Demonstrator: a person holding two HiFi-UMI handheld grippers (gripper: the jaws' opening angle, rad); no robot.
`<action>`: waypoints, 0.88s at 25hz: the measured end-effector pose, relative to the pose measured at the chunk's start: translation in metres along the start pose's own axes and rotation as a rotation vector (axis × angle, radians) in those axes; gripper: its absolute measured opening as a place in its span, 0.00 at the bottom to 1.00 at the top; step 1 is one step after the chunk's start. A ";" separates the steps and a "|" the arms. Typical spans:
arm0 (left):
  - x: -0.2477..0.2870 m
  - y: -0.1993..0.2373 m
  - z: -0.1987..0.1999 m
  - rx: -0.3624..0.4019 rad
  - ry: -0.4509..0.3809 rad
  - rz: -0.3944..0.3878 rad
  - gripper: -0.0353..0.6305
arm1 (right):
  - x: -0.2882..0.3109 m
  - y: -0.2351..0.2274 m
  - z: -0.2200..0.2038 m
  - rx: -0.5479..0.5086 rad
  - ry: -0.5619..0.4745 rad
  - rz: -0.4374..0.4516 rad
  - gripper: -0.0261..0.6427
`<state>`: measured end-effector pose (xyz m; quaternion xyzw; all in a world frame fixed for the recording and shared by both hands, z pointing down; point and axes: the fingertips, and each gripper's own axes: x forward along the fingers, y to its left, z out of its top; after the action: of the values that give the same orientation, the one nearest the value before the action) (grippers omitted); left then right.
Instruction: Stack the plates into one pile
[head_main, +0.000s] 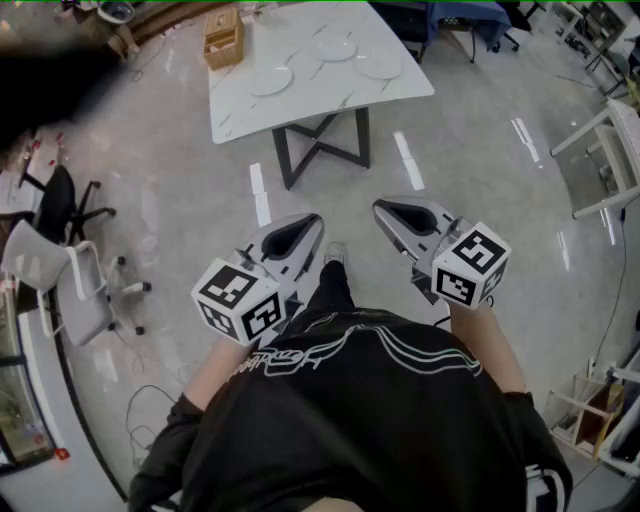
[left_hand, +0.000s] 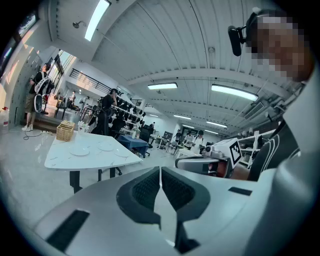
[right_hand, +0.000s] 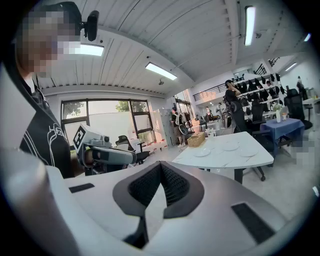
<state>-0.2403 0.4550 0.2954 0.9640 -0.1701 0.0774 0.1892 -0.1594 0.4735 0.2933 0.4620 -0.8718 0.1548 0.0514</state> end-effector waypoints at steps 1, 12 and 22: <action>0.002 0.002 0.000 0.001 0.002 -0.002 0.10 | 0.001 -0.003 0.000 0.001 0.004 -0.003 0.08; 0.038 0.036 0.020 0.022 0.002 -0.013 0.10 | 0.015 -0.073 0.015 0.096 -0.043 -0.140 0.08; 0.105 0.108 0.052 0.016 0.024 -0.033 0.10 | 0.062 -0.150 0.027 0.090 0.023 -0.133 0.31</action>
<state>-0.1772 0.3092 0.3069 0.9671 -0.1514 0.0872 0.1849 -0.0700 0.3367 0.3157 0.5189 -0.8307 0.1955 0.0506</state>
